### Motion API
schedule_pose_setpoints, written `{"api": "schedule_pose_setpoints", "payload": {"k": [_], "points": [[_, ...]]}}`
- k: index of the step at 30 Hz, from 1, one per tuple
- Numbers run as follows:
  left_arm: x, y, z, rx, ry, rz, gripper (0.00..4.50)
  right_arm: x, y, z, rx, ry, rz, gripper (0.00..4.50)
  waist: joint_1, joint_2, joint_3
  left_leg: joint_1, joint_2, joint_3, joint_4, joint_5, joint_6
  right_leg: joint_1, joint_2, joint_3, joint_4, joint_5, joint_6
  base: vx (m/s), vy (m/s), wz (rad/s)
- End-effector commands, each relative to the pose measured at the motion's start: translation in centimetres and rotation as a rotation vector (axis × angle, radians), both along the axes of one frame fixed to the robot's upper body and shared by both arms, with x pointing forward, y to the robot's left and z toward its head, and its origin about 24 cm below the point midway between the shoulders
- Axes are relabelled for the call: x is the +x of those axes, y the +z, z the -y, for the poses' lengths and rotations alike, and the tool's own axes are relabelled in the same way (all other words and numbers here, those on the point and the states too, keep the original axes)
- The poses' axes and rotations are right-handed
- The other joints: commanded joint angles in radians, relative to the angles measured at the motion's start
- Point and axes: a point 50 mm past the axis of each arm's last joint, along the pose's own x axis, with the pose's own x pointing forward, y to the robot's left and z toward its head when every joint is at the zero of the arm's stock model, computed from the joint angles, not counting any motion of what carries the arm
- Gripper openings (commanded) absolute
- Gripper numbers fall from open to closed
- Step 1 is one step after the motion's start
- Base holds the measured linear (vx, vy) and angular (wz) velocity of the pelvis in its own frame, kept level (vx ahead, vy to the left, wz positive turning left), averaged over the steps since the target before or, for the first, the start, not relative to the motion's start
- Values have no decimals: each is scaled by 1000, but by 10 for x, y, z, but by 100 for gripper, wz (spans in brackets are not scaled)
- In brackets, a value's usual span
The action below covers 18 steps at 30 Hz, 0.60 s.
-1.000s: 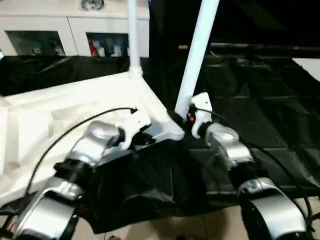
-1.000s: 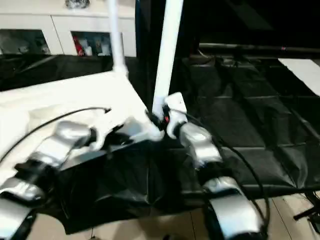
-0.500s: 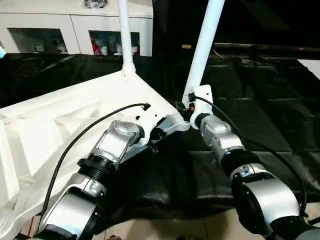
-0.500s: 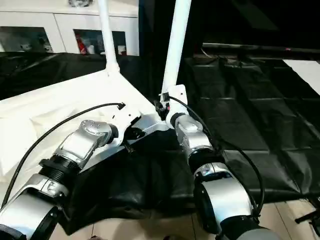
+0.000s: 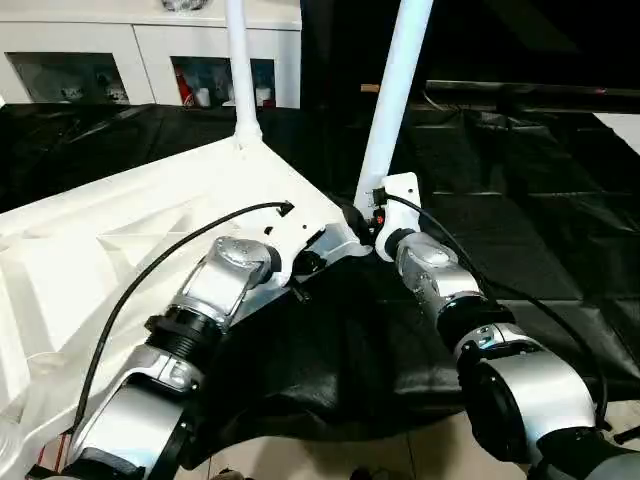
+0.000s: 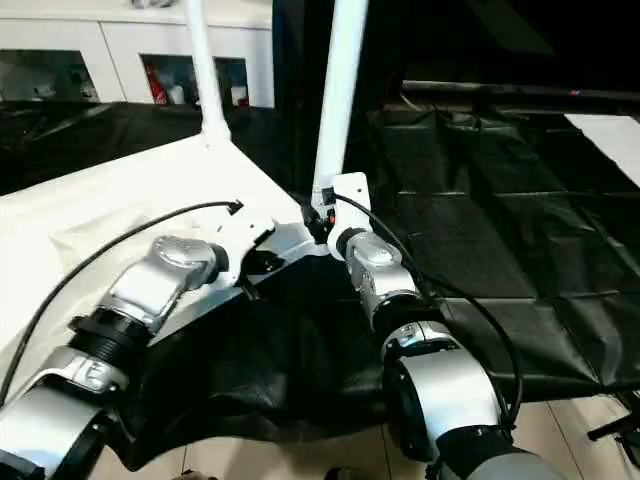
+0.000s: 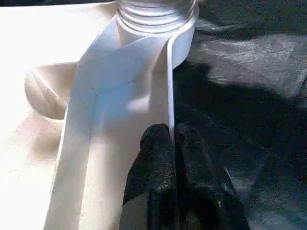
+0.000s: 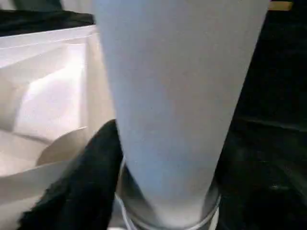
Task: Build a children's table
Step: Insert table leg to table base
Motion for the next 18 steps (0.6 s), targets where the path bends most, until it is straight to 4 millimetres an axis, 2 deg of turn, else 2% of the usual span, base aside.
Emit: {"api": "schedule_pose_setpoints", "payload": {"k": [1,5,6,8,10,11,13,14,16,18], "points": [[5,28,7,-48,-57,129,0,-3,0,-8,12,82,-4,326,5,13,-71,9,28,-11,-69,-290,23,59,-60,51,-59,-258,-211,0,0,0],[1,28,5,-54,-117,133,0,-2,9,-4,-4,154,50,352,13,15,-80,6,29,-7,-62,-180,55,67,-58,52,-38,-110,-256,0,0,0],[0,28,5,-56,-140,136,0,-2,10,-2,-14,175,64,371,13,16,-85,3,28,-6,-56,-133,74,69,-57,52,-29,-41,-272,0,0,0],[-2,26,4,-57,-162,130,0,-2,11,2,-35,202,76,390,16,17,-83,2,28,-4,-53,-92,103,67,-54,50,-24,17,-291,0,0,0],[-7,23,0,-59,-227,113,0,-6,12,11,-83,290,100,402,20,16,-81,3,29,-2,-52,-113,117,67,-56,51,-26,-3,-293,0,0,0],[-8,23,0,-61,-241,111,0,-8,12,13,-85,312,99,402,21,16,-80,4,30,-2,-53,-122,117,67,-55,51,-28,-14,-291,0,0,0],[-15,20,-4,-75,-315,93,0,-16,14,28,-118,444,93,402,34,15,-77,9,32,0,-54,-160,108,67,-54,52,-35,-69,-273,0,0,0],[-16,20,-4,-80,-328,89,0,-18,14,31,-129,467,90,402,34,15,-77,9,32,0,-54,-160,108,67,-54,52,-35,-69,-273,0,0,0],[-19,20,-6,-96,-375,92,0,-25,14,42,-164,539,78,402,48,18,-72,12,37,2,-57,-195,80,62,-51,51,-41,-135,-250,0,0,0],[-21,20,-7,-100,-397,91,0,-28,14,47,-182,572,68,402,52,15,-70,10,37,3,-57,-213,68,62,-53,52,-44,-173,-235,0,0,0]]}}
